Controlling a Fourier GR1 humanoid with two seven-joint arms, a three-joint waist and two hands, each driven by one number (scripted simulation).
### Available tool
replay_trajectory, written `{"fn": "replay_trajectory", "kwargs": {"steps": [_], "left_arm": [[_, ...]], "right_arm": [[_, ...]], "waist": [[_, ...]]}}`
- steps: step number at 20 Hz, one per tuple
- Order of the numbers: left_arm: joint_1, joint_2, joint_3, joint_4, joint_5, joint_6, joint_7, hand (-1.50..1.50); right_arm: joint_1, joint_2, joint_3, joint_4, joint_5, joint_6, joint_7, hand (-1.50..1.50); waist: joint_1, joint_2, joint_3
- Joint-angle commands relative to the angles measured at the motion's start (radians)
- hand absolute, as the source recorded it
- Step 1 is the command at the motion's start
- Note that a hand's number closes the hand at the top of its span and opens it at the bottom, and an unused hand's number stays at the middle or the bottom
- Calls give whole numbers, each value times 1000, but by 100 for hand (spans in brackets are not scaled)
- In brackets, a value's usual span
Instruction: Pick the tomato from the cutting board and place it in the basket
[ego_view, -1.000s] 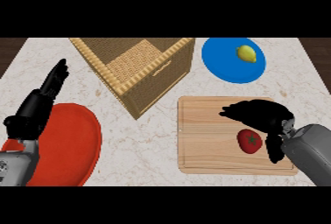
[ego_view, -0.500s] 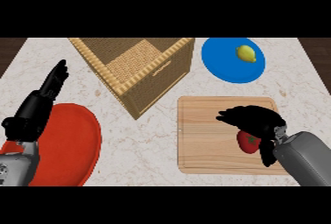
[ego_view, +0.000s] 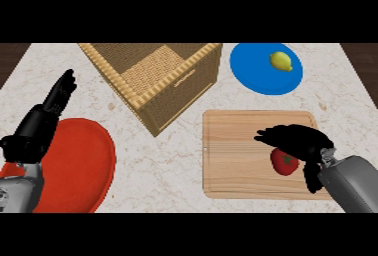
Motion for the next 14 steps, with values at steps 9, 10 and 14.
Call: {"fn": "replay_trajectory", "kwargs": {"steps": [9, 10, 14], "left_arm": [[-15, -18, 57, -4, -20, -53, 20, 0], [4, -64, 8, -9, -48, -24, -2, 0], [-58, -68, 25, 80, -64, -22, -27, 0]], "right_arm": [[-17, 81, -56, 114, 146, -19, -71, -150], [-40, 125, -66, 168, 127, 2, -51, 150], [-39, 97, -76, 254, 160, -103, -157, 150]], "waist": [[0, 0, 0], [1, 0, 0], [0, 2, 0]]}}
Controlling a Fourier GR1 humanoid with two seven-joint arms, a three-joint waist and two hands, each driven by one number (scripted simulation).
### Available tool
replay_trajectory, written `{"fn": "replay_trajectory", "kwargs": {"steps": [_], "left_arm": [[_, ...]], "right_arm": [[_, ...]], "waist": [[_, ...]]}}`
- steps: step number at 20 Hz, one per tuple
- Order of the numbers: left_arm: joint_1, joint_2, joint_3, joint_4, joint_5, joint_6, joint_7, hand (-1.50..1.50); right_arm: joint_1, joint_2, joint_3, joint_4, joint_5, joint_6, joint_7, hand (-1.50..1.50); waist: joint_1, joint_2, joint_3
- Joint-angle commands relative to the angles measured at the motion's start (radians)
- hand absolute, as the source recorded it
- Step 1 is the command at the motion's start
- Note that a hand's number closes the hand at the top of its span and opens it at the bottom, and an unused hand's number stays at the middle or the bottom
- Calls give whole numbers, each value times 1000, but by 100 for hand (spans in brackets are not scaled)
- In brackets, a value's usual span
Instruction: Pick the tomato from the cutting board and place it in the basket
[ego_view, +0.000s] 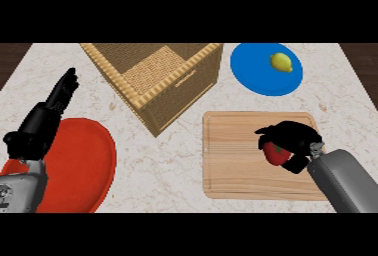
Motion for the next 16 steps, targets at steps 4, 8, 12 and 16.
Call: {"fn": "replay_trajectory", "kwargs": {"steps": [4, 8, 12, 16], "left_arm": [[-39, -8, 26, 105, -22, -4, -77, 0], [-19, -30, 4, 1, -50, 20, -1, 0], [24, -7, 39, 4, -21, 4, -21, 0], [43, 8, 71, 20, -16, 14, -5, 0]], "right_arm": [[-43, 39, 23, 120, 77, -82, -84, 150], [37, 44, 22, 78, 113, -179, -95, 150], [83, 136, -128, 29, 95, -181, 236, 150], [104, 193, -361, 49, 79, -276, 570, 150]], "waist": [[-2, 9, 3], [-4, 6, 3], [-31, -5, 2], [-107, -23, -1]]}}
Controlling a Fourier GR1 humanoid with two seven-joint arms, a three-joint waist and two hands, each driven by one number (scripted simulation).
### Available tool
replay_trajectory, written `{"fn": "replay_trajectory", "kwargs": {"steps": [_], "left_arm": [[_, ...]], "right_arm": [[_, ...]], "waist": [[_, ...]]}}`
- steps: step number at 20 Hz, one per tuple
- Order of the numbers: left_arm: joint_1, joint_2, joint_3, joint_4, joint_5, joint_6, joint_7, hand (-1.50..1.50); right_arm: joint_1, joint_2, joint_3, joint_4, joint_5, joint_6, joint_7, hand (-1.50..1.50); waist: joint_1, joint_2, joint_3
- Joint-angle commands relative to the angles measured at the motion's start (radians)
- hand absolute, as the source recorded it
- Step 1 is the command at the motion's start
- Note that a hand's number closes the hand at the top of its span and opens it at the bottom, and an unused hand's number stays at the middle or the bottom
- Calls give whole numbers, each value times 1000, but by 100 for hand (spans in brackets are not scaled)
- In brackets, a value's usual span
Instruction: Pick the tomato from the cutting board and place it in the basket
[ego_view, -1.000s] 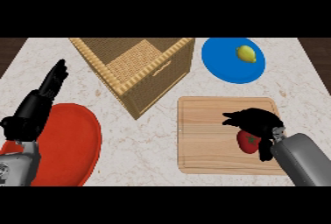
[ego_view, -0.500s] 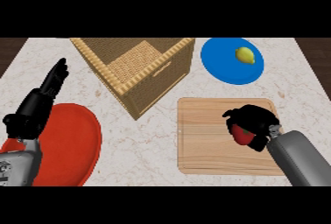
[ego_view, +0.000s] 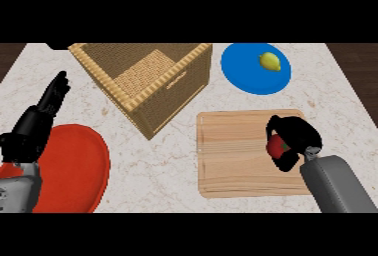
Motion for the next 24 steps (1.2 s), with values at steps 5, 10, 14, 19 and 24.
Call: {"fn": "replay_trajectory", "kwargs": {"steps": [5, 10, 14, 19, 24], "left_arm": [[10, 10, 18, -2, 4, 3, 8, 0], [-10, 0, -2, -16, -1, -2, 10, 0], [-26, -21, -32, 6, -8, -9, 9, 0], [-35, -8, -21, -27, 7, -26, 30, 0], [-28, -19, -37, -45, 6, -35, 28, 0]], "right_arm": [[34, 216, -186, -151, 111, -212, 658, 150], [-43, 279, -109, -394, 176, -415, 852, 150], [-157, 281, -20, -560, 130, -523, 913, 150], [-340, 282, 148, -662, 197, -423, 1128, 150], [-701, 282, 92, -483, 72, -344, 1221, 150]], "waist": [[-28, -1, 1], [9, 4, 5], [30, 13, 6], [51, 17, 5], [81, 24, 5]]}}
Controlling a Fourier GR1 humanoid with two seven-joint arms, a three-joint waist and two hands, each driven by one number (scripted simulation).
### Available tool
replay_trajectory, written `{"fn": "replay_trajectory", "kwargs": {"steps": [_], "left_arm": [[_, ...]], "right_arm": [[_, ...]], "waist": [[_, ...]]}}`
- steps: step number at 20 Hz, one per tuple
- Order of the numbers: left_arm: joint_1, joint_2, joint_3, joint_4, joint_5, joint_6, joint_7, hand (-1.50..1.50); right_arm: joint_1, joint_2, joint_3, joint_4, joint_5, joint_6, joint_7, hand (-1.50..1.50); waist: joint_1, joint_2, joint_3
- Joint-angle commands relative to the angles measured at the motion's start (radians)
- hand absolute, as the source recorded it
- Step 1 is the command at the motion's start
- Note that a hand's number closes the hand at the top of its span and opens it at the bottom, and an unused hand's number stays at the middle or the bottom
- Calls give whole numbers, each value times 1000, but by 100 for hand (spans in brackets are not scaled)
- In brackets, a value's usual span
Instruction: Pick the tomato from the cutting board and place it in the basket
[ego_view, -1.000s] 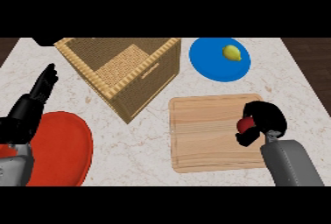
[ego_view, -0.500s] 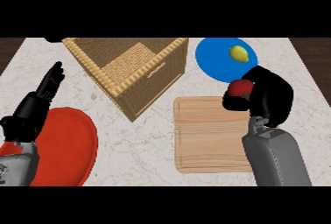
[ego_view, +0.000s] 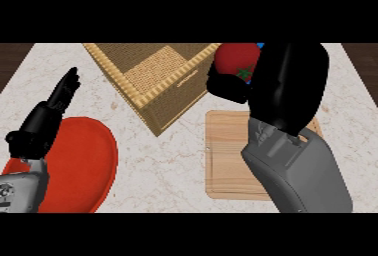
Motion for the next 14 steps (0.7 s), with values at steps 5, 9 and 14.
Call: {"fn": "replay_trajectory", "kwargs": {"steps": [5, 9, 14], "left_arm": [[-33, -11, -14, 6, -5, -8, 13, 0], [-61, -28, -14, 62, -16, 10, -18, 0], [-39, -7, -21, 15, -4, -30, -13, 0]], "right_arm": [[-463, 5, -95, 277, -209, 66, 179, 150], [-558, 5, -121, 510, -268, -56, 150, 150], [-698, 5, -183, 722, -315, -116, 152, 150]], "waist": [[26, 6, 0], [34, 16, -2], [53, 15, -2]]}}
